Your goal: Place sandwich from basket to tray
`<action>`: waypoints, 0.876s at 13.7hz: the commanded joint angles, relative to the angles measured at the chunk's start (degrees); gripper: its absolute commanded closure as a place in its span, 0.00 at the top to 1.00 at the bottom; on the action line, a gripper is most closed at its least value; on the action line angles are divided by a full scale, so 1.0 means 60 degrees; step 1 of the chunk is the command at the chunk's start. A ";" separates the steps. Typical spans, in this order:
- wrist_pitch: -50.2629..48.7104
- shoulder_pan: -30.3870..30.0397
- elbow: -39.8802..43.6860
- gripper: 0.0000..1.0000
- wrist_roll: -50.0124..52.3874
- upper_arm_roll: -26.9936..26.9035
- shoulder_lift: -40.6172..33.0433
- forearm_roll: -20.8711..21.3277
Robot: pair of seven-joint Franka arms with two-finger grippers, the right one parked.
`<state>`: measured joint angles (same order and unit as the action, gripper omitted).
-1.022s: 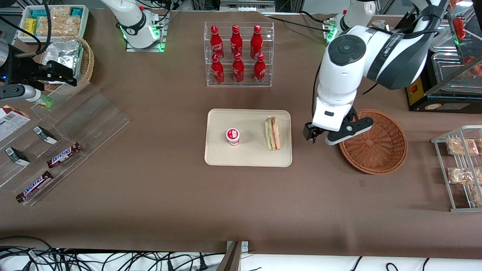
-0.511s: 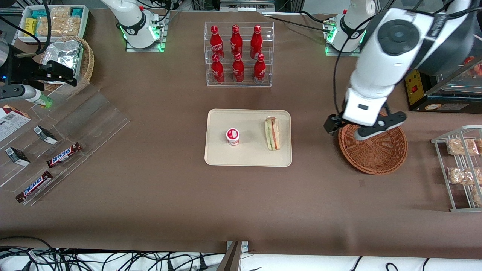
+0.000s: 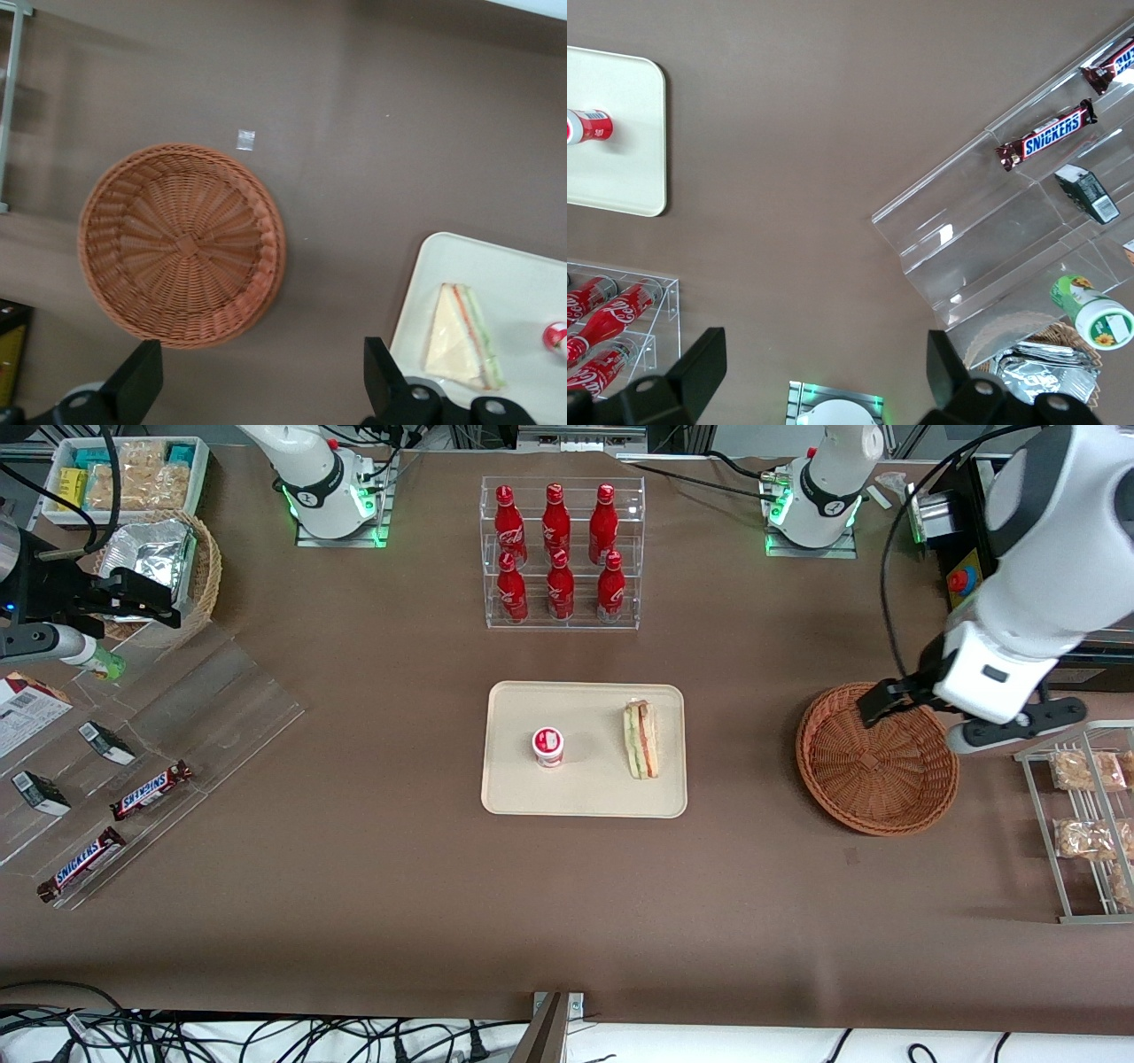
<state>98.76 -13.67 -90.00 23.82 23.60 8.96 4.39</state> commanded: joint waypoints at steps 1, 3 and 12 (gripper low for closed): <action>-0.0448 0.0607 0.0030 1.00 -0.1285 -0.1131 -0.0466 -0.0569; -0.0565 0.0741 -0.0073 1.00 -0.2192 -0.1690 -0.0833 -0.0892; -0.1313 0.0741 0.0220 1.00 -0.4746 -0.1941 -0.0761 -0.0805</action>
<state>92.46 -9.59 -89.97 -2.72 12.60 4.16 0.22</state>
